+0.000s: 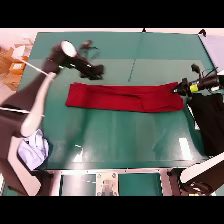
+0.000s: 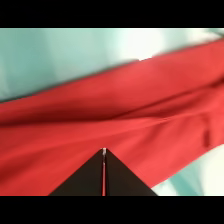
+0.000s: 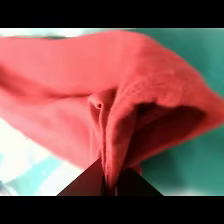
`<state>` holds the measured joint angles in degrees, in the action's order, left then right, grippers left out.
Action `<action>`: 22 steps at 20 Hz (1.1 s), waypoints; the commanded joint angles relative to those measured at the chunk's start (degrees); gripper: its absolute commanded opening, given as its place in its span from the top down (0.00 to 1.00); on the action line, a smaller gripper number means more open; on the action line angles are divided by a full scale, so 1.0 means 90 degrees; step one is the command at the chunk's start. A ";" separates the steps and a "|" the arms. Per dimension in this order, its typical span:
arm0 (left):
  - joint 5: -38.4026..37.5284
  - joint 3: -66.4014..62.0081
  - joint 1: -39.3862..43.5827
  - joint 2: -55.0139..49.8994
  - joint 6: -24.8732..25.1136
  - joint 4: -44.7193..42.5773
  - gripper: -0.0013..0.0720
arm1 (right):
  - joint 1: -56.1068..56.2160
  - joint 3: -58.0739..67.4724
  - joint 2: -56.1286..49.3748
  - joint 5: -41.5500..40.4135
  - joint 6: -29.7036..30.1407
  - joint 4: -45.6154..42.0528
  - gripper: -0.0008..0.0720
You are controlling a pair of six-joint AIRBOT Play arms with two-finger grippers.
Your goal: Fold the shirts.
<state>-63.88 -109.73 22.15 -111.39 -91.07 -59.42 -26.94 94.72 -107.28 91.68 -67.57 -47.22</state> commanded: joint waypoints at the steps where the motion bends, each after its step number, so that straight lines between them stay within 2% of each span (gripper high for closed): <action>1: 0.1569 0.0002 0.1146 -0.0760 0.0121 0.0386 0.95 | 0.0279 0.0357 0.0753 0.0743 -0.0393 0.0097 0.97; 4: 0.2426 -0.0012 0.1664 -0.1277 0.0124 0.1073 0.95 | 0.0590 0.0493 0.1372 0.0884 -0.0474 0.0495 0.97; 13: 0.2273 -0.0058 0.1685 -0.1593 0.0141 0.1809 0.95 | 0.0974 0.1095 0.1846 0.0869 -0.0685 0.0704 0.97; 17: 0.0262 -0.0811 0.0937 -0.1256 0.0680 0.1520 0.95 | 0.1013 0.1095 0.1846 0.0867 -0.0923 0.0976 0.97; 19: -0.0794 -0.0981 0.0379 -0.0731 0.0673 0.0899 0.95 | 0.1229 0.1095 0.1846 0.0741 -0.1103 0.1348 0.97; 22: -0.2140 -0.0981 -0.0544 0.0233 0.0673 -0.0219 0.95 | 0.2118 0.1018 0.1841 0.0109 -0.1416 0.1362 0.97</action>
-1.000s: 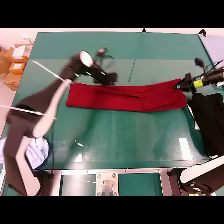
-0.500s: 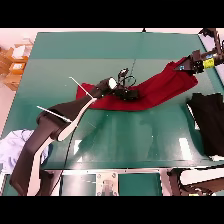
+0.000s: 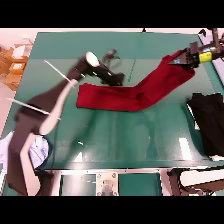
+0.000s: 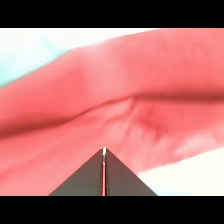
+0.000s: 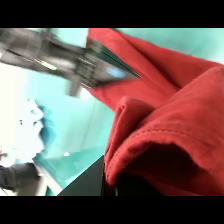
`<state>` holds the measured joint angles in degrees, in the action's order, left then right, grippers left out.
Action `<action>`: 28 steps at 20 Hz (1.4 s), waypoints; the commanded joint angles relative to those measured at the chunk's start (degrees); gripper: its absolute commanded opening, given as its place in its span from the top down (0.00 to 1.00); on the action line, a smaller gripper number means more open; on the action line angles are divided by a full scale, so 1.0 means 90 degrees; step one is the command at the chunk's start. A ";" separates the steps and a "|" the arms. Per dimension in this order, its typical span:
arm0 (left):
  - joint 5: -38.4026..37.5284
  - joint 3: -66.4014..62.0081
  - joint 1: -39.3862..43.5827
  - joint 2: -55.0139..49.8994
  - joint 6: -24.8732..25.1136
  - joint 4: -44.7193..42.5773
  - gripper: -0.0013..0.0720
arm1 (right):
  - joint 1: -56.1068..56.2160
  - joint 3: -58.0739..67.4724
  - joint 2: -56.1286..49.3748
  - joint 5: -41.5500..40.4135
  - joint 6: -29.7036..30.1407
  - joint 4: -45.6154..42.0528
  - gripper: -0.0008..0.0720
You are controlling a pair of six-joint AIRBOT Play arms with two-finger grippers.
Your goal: Fold the shirts.
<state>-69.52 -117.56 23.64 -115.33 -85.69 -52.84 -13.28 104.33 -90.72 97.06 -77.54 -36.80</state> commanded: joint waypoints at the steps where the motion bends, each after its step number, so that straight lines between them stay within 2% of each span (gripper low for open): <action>1: -0.1831 -0.0112 -0.1022 0.0976 0.0075 -0.1219 0.95 | 0.1005 -0.0146 -0.0007 -0.0780 -0.0381 0.0204 0.97; 5: -0.2278 -0.0109 -0.2096 0.1872 0.0075 -0.1535 0.95 | 0.3009 -0.0738 -0.0287 -0.2747 -0.0393 0.0204 0.97; 8: -0.2293 -0.0063 -0.2550 0.2181 0.0080 -0.1537 0.95 | 0.4592 -0.0823 -0.1146 -0.4784 -0.0391 0.0236 0.96; 9: -0.2368 -0.0049 -0.2635 0.2205 0.0080 -0.1537 0.95 | 0.5122 -0.0821 -0.1535 -0.5644 -0.0384 0.0328 0.87; 10: -0.2424 -0.0012 -0.2696 0.2212 0.0087 -0.1540 0.95 | 0.5583 -0.0818 -0.1902 -0.6402 -0.0379 0.0410 0.65; 11: -0.2480 -0.0002 -0.2698 0.2210 0.0104 -0.1579 0.95 | 0.5955 -0.0818 -0.2217 -0.7011 -0.0323 0.0398 0.27; 12: -0.2526 0.0024 -0.2698 0.2212 0.0253 -0.1605 0.95 | 0.6152 -0.0818 -0.2458 -0.7346 -0.0316 0.0340 0.20; 13: -0.2572 0.0061 -0.2698 0.2212 0.0328 -0.1603 0.95 | 0.6132 -0.0818 -0.2540 -0.7327 -0.0323 0.0189 0.21; 15: -0.2669 0.0080 -0.2698 0.2212 0.0413 -0.1605 0.95 | 0.5598 -0.0818 -0.2419 -0.6713 -0.0408 -0.0012 0.21; 21: -0.2684 0.0080 -0.2698 0.2212 0.0413 -0.1608 0.95 | 0.2526 -0.0828 -0.1547 -0.3716 -0.0542 -0.0046 0.23; 23: -0.2679 0.0080 -0.2698 0.2212 0.0410 -0.1605 0.95 | 0.1690 -0.0957 -0.1338 -0.2956 -0.0687 -0.0423 0.23; 25: -0.2667 0.0080 -0.2698 0.2212 0.0408 -0.1605 0.95 | 0.1231 -0.1382 -0.1246 -0.2533 -0.0818 -0.1027 0.20; 26: -0.2662 0.0080 -0.2698 0.2212 0.0406 -0.1605 0.95 | 0.1166 -0.1722 -0.1246 -0.2518 -0.0835 -0.1120 0.15; 28: -0.2659 0.0080 -0.2698 0.2212 0.0408 -0.1605 0.95 | 0.1265 -0.2506 -0.1273 -0.2793 -0.0738 -0.1078 0.15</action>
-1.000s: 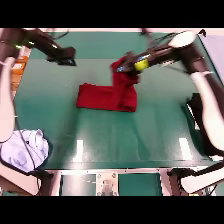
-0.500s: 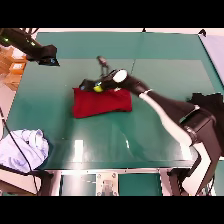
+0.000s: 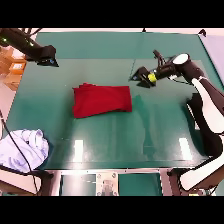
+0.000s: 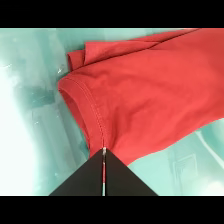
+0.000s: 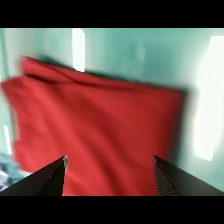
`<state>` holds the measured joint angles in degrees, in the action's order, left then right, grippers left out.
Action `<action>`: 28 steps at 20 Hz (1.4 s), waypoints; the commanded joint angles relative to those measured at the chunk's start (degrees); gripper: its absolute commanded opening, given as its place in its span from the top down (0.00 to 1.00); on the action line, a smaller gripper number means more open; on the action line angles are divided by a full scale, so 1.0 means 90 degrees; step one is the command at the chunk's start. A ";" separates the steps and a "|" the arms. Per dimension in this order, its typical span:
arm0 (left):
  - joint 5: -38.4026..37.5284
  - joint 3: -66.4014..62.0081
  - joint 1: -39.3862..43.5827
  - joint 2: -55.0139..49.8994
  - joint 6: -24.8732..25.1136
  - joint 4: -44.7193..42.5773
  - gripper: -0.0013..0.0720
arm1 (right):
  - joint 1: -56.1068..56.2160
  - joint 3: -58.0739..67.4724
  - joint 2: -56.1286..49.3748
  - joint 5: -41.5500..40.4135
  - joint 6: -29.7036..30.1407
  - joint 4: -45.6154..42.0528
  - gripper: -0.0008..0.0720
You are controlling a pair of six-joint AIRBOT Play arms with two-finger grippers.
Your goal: Fold the shirts.
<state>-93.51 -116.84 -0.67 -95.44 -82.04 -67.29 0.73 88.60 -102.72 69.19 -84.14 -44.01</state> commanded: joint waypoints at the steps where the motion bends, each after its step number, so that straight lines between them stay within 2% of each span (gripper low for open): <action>1: 0.0007 0.0000 0.0002 0.0002 0.0000 -0.0002 0.95 | -0.0126 -0.1064 0.0017 0.0070 0.0090 -0.0277 0.15; 6: -0.0049 0.0002 0.0002 0.0000 0.0000 -0.0007 0.95 | 0.1020 -0.1287 -0.0367 -0.0651 0.0427 0.0503 0.15; 8: -0.0066 0.0002 0.0005 0.0000 -0.0005 -0.0007 0.95 | 0.1469 -0.1200 -0.0432 -0.1093 0.0430 0.0510 0.16; 10: -0.0177 0.0002 0.0002 0.0000 -0.0005 -0.0007 0.95 | 0.1654 -0.0899 -0.0420 -0.1042 0.0515 0.0508 0.95; 14: -0.0294 0.0002 0.0002 0.0000 -0.0005 -0.0007 0.95 | 0.1212 0.0532 0.0087 -0.0049 0.0214 0.0508 0.97; 19: -0.0359 0.0002 0.0002 0.0000 -0.0049 -0.0005 0.95 | -0.0663 0.2421 0.0821 0.1120 -0.0716 0.0491 0.97; 26: -0.0449 0.0206 0.0002 0.0002 -0.0049 0.0002 0.95 | -0.4284 0.2715 0.1418 0.1829 -0.1800 0.0440 0.97; 28: -0.0444 0.0423 0.0002 0.0000 -0.0046 0.0000 0.95 | -0.5168 0.2715 0.1540 0.2261 -0.2164 0.0036 0.97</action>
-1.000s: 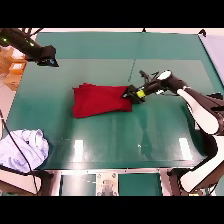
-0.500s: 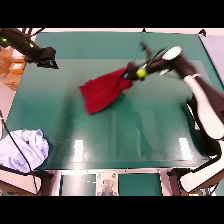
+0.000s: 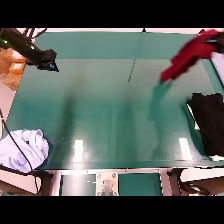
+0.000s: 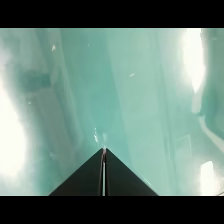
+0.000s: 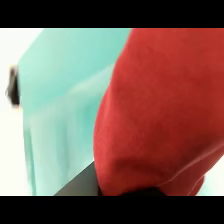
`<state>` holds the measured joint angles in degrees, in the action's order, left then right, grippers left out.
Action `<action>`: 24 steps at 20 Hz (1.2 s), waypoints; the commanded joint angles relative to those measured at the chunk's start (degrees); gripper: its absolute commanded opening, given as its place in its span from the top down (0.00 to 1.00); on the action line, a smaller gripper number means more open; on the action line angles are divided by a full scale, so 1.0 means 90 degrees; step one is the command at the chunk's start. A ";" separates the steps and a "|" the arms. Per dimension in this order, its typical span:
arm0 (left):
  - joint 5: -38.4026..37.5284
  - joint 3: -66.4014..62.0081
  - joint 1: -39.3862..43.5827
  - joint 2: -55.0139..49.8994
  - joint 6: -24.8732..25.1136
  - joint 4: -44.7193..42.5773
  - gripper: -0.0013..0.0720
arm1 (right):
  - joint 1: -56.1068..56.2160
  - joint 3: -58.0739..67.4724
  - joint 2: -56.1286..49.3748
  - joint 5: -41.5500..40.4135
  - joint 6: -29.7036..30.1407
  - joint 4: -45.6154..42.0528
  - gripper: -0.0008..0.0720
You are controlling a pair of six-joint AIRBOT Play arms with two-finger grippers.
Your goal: Fold the shirts.
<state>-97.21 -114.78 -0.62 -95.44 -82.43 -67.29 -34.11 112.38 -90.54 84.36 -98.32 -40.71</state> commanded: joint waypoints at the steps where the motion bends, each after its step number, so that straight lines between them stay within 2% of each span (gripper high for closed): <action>1: -0.0032 0.0299 -0.0002 0.0000 -0.0002 0.0000 0.95 | -0.1647 0.0073 0.0262 0.0818 -0.0753 -0.0702 0.97; 6: 0.0126 0.0459 0.0000 0.0000 0.0000 0.0015 0.95 | -0.2603 0.0058 0.0602 0.2339 -0.1059 -0.3082 0.97; 9: 0.0126 0.0459 0.0000 0.0000 0.0002 0.0022 0.95 | -0.2679 -0.0454 0.1022 0.2346 -0.1122 -0.3687 0.97; 13: 0.0068 0.0459 0.0000 0.0000 0.0049 0.0022 0.95 | -0.2681 -0.1953 0.1576 0.2346 -0.1248 -0.4017 0.97; 18: -0.0053 0.0459 0.0000 0.0000 0.0175 0.0022 0.95 | -0.2681 -0.4000 0.1812 0.2346 -0.1168 -0.5554 0.97; 19: -0.0061 0.0459 -0.0002 0.0000 0.0175 0.0022 0.95 | -0.2686 -0.4357 0.1809 0.2341 -0.1171 -0.5848 0.92; 20: -0.0061 0.0459 -0.0002 0.0000 0.0180 0.0022 0.95 | -0.2705 -0.4641 0.1804 0.2290 -0.1171 -0.5986 0.66; 21: -0.0056 0.0459 0.0000 0.0000 0.0216 0.0022 0.95 | -0.2735 -0.4826 0.1780 0.2278 -0.1173 -0.6008 0.28; 22: -0.0034 0.0459 -0.0002 0.0000 0.0216 0.0024 0.95 | -0.2747 -0.4850 0.1715 0.2288 -0.1178 -0.6001 0.20; 24: 0.0017 0.0459 -0.0002 0.0000 0.0216 0.0022 0.95 | -0.2730 -0.4524 0.1600 0.2339 -0.1248 -0.5693 0.20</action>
<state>-97.54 -110.65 -0.62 -95.44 -80.79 -67.07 -58.63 72.60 -75.31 105.12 -109.01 -91.64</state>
